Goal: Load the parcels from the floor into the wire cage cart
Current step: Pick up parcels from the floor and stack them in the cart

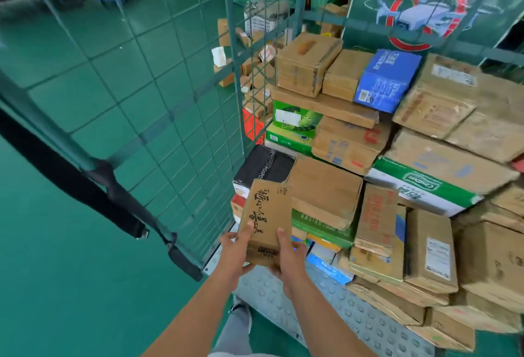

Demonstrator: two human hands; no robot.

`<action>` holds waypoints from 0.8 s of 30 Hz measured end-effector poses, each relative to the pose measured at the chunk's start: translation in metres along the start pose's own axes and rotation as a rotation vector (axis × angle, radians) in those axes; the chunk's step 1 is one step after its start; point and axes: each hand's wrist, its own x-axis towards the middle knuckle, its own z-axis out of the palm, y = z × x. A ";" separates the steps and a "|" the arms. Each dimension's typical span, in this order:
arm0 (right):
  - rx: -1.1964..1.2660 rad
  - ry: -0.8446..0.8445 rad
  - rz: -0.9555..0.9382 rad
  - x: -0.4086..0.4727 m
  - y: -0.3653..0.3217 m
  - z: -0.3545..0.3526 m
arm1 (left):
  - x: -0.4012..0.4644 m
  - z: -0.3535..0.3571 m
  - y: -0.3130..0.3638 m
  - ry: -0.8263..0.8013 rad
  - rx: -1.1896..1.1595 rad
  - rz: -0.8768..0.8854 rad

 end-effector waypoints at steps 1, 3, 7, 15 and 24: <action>0.017 0.019 0.013 0.011 -0.008 0.006 | 0.013 0.003 0.008 -0.013 0.015 -0.005; 0.028 0.050 0.019 0.035 -0.027 0.018 | 0.038 0.005 0.026 -0.049 0.077 -0.030; -0.078 0.041 -0.005 0.083 -0.070 0.046 | 0.091 0.007 0.065 -0.132 0.255 -0.135; -0.563 0.056 -0.057 0.195 -0.137 0.100 | 0.232 0.014 0.130 -0.070 0.351 -0.187; -0.618 -0.004 0.084 0.270 -0.182 0.128 | 0.331 0.050 0.185 -0.009 0.549 -0.090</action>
